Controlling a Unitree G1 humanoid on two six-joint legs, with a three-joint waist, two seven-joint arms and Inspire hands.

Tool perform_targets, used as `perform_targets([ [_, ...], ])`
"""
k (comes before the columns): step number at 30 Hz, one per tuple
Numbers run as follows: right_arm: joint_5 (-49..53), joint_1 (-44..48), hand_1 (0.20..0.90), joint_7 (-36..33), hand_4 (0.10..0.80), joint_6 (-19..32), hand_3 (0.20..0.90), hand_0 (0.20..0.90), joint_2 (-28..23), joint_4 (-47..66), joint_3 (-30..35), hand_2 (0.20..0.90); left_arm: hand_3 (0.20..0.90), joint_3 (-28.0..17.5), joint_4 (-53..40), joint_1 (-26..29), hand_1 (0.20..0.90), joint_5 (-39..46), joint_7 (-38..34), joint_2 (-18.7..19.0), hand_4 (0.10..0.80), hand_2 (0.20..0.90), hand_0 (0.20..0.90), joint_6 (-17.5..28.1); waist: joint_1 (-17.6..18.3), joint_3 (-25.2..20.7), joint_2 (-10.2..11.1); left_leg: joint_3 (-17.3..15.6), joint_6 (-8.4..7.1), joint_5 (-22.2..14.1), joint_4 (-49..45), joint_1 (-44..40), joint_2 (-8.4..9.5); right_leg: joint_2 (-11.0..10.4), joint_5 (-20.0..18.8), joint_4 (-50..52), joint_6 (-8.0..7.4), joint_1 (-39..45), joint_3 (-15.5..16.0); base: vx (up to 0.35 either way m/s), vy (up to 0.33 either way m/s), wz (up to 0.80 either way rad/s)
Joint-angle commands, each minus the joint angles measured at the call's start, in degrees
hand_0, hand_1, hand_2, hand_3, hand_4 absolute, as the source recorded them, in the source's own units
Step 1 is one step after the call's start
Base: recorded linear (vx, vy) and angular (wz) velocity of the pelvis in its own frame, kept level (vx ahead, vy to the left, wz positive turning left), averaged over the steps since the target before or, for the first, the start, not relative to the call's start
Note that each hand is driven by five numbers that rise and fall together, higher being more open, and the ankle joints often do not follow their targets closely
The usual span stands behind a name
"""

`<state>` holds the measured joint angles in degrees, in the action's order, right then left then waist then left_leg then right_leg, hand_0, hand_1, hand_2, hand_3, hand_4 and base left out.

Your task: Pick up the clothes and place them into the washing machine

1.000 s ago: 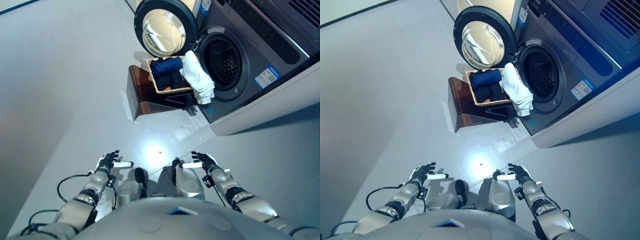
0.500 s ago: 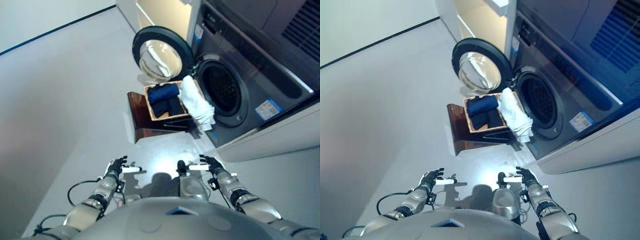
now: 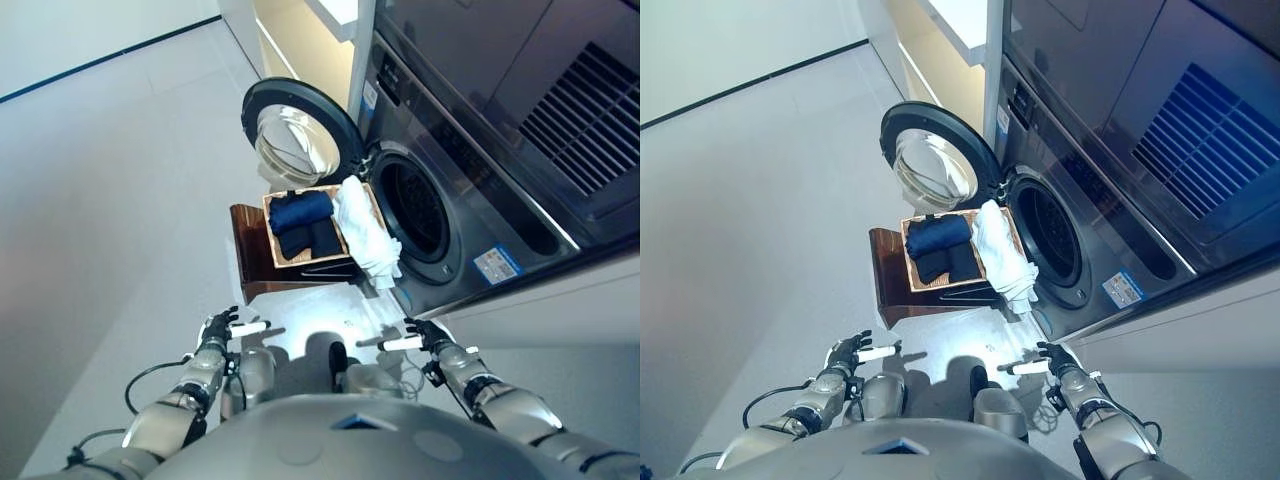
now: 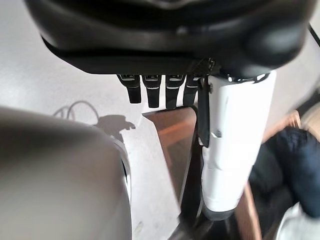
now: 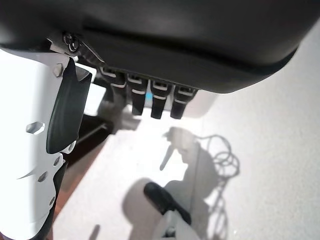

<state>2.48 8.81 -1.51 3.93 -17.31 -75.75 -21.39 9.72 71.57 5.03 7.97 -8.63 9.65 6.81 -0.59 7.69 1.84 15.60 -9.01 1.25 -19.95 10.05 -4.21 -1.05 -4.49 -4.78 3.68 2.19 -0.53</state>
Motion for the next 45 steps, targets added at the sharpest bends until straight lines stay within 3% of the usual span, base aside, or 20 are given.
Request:
perform_targets([
  [1,-1.02,2.34,0.9,-2.14,0.8,2.2,0.9,0.9,-2.66,-0.15,0.37,0.9,0.9,0.69,0.46,2.09,0.9,0.78,-1.9,1.56,0.8,0.9,0.9,2.97,-1.54,-0.01,-0.69,-3.2,3.94,2.68,12.7,-2.63,-0.01,-0.23,3.23,-0.22,-6.05,-0.22,-4.63,0.1,0.055,0.1],
  [2,-1.02,2.34,0.9,-2.14,0.8,2.21,0.9,0.9,-2.66,-0.15,0.37,0.9,0.9,0.69,0.47,2.1,0.9,0.78,-1.91,1.55,0.8,0.9,0.9,2.98,-1.59,0.09,-0.65,-3.27,3.96,2.7,12.83,-2.84,0.01,-0.27,3.29,-0.22,-6.05,-0.09,-4.68,0.124,0.104,0.02],
  [3,-0.69,2.17,0.9,-2.32,0.8,2.34,0.9,0.9,-2.63,-0.15,0.7,0.9,0.9,0.92,0.49,2.27,0.9,0.47,-1.89,1.4,0.8,0.9,0.9,2.9,-1.47,0.09,-1.4,-6.45,3.86,3.58,15.99,-2.73,-0.21,-0.02,3.74,-0.18,-6.07,0.86,-4.23,0.078,0.072,-0.02],
  [5,-0.52,2.16,0.9,-2.27,0.8,2.2,0.9,0.9,-2.34,-0.86,1.12,0.9,0.9,1.31,0.77,2.2,0.9,-0.05,-1.68,1.29,0.8,0.9,0.9,2.81,-1.48,-0.43,-2.43,-8.22,4.25,3.19,19.96,-5.75,-0.48,0.35,4.72,0.09,-6.31,2.02,-4.02,0.142,0.153,-0.03],
  [9,-0.17,2.2,0.9,-2.11,0.8,2.05,0.9,0.9,-1.74,-1.26,1.38,0.9,0.9,1.13,0.69,2.27,0.9,0.23,-1.16,1.78,0.8,0.9,0.9,2.85,-0.87,-2.05,-2.53,-9.24,4.56,2.7,23.42,-9.17,-0.53,-0.54,5.63,0.14,-6.76,3.28,-3.2,0.15,0.153,-0.14],
  [17,-0.73,2.87,0.9,-1.3,0.8,1.29,0.9,0.9,0.12,-1.14,1.17,0.9,0.9,-0.04,0.42,2.65,0.9,0.43,-1.0,2.98,0.8,0.9,0.9,2.72,-1.88,-4.11,-1.3,-12.29,7.78,-0.93,22.82,-10.77,2.72,-4.22,7.25,4.38,-9.46,3.26,-4.31,0.113,0.148,-0.04],
  [22,-0.19,3.26,0.9,-0.91,0.8,1.11,0.9,0.9,0.62,-0.45,1.56,0.9,0.9,-0.34,-0.46,2.99,0.9,0.46,-0.56,3.84,0.8,0.9,0.9,2.3,-2.06,-2.83,-1.93,-12.95,9.9,-3.09,20.27,-10.22,4.02,-2.85,8.88,16.71,-10.82,-2.09,-4.63,0.054,0.134,-0.13],
  [23,0.21,3.87,0.9,-0.55,0.8,1.23,0.9,0.9,0.63,0.37,1.41,0.9,0.9,-0.71,-0.57,3.23,0.9,0.87,-0.67,4.43,0.8,0.9,0.9,2.23,-1.93,-1.57,-2.83,-13.21,10.21,-3.13,20.25,-10.76,3.51,-2.26,8.46,21.55,-11.5,-5.73,-2.0,0.013,0.107,-0.29],
  [24,0.21,3.88,0.9,-0.55,0.8,1.23,0.9,0.9,0.62,0.37,1.41,0.9,0.9,-0.72,-0.57,3.24,0.9,0.87,-0.67,4.43,0.8,0.9,0.9,2.23,-1.92,-1.57,-2.82,-13.21,10.2,-3.13,20.25,-10.74,3.53,-2.27,8.54,21.71,-11.5,-5.82,-2.0,0.038,0.093,-0.38],
  [27,0.14,4.3,0.9,-0.33,0.8,1.01,0.9,0.9,0.28,1.05,1.41,0.9,0.9,-1.17,0.24,2.94,0.9,1.47,-0.14,4.48,0.8,0.9,0.9,2.07,-2.06,-1.41,-3.0,-13.5,10.04,-3.49,20.96,-11.99,4.13,-2.47,8.11,18.07,-10.38,-7.05,2.17,0.079,-0.014,-0.31],
  [29,-0.18,4.43,0.9,-0.46,0.8,0.92,0.9,0.9,-0.16,1.27,1.2,0.9,0.9,-1.76,1.06,2.54,0.9,2.03,0.21,4.3,0.8,0.9,0.9,1.77,-2.29,-1.87,-2.63,-14.29,9.65,-4.28,21.65,-13.09,4.36,-3.98,5.59,11.97,-9.87,-7.64,4.39,0.118,-0.111,-0.15],
  [31,0.24,4.43,0.9,0.29,0.8,1.02,0.9,0.9,-0.91,2.15,1.01,0.9,0.9,-2.39,2.83,2.51,0.9,3.18,1.84,3.86,0.8,0.9,0.9,1.23,-1.5,-1.54,-1.97,-14.37,8.61,-5.62,20.76,-14.79,3.48,-3.77,3.29,8.02,-9.81,-7.0,0.58,0.186,-0.145,-0.2],
  [34,0.67,4.05,0.9,0.61,0.8,1.27,0.9,0.9,-1.58,3.02,1.05,0.9,0.9,-2.72,3.13,2.11,0.9,3.21,2.37,3.73,0.8,0.9,0.9,1.15,-1.76,-2.46,-1.43,-15.01,7.39,-6.03,19.55,-14.79,2.48,-3.35,3.21,6.49,-9.11,-5.39,1.0,0.158,-0.16,0.01],
  [35,1.99,4.07,0.9,0.94,0.8,1.41,0.9,0.9,-2.24,3.84,1.35,0.9,0.9,-2.98,2.94,2.15,0.9,3.35,2.73,3.81,0.8,0.9,0.9,0.85,-1.86,-2.01,-0.59,-14.47,5.82,-6.71,11.71,-12.16,2.2,-2.86,3.51,5.18,-7.88,-3.05,2.04,0.107,-0.188,0.18],
  [36,1.99,4.07,0.9,0.94,0.8,1.41,0.9,0.9,-2.25,3.84,1.35,0.9,0.9,-2.98,2.94,2.15,0.9,3.35,2.73,3.81,0.8,0.9,0.9,0.85,-1.84,-2.02,-0.59,-14.45,5.82,-6.73,11.66,-12.13,2.19,-2.86,3.51,5.18,-7.88,-3.05,2.06,0.078,-0.269,0.28],
  [38,2.53,4.53,0.9,0.86,0.8,1.96,0.9,0.9,-3.16,5.25,1.23,0.9,0.9,-4.21,2.35,2.18,0.9,4.54,1.91,4.07,0.8,0.9,0.9,1.11,-3.64,0.16,0.67,-8.82,5.01,-4.69,1.91,-7.35,4.36,-2.25,3.38,3.65,-6.24,-0.97,1.51,0.022,-0.178,0.41],
  [41,2.27,4.73,0.9,0.69,0.8,1.8,0.9,0.9,-3.87,6.18,1.16,0.9,0.9,-4.38,1.87,1.58,0.9,5.16,1.47,3.34,0.8,0.9,0.9,1.23,-3.81,-0.12,1.09,-5.55,5.09,-5.11,5.31,-6.01,5.05,-2.72,3.6,1.8,-6.79,-0.02,1.45,0.09,-0.042,0.05],
  [42,2.41,4.46,0.9,0.65,0.8,1.81,0.9,0.9,-4.06,6.53,1.22,0.9,0.9,-4.24,2.22,1.27,0.9,5.14,1.52,3.11,0.8,0.9,0.9,1.03,-3.63,-0.57,0.97,-6.35,4.69,-4.25,8.93,-5.76,3.62,-3.13,3.76,1.18,-7.11,0.38,1.64,0.096,0.058,0.22],
  [43,2.05,4.18,0.9,0.32,0.8,1.71,0.9,0.9,-4.92,8.6,1.23,0.9,0.9,-3.69,2.12,1.04,0.9,4.32,1.09,2.9,0.8,0.9,0.9,0.89,-3.67,-1.08,0.0,-9.42,4.32,-1.35,17.28,-6.08,0.98,-2.88,4.1,0.93,-7.6,0.45,1.75,0.096,0.058,0.27],
  [45,1.61,4.28,0.9,0.06,0.8,1.85,0.9,0.9,-5.63,9.84,1.17,0.9,0.9,-3.32,2.04,0.78,0.9,3.6,0.82,2.83,0.8,0.9,0.9,0.89,-3.73,-1.51,-0.59,-9.24,4.51,-1.14,20.24,-7.19,0.44,-2.61,4.33,0.81,-7.83,0.57,1.21,0.079,0.052,0.17],
])
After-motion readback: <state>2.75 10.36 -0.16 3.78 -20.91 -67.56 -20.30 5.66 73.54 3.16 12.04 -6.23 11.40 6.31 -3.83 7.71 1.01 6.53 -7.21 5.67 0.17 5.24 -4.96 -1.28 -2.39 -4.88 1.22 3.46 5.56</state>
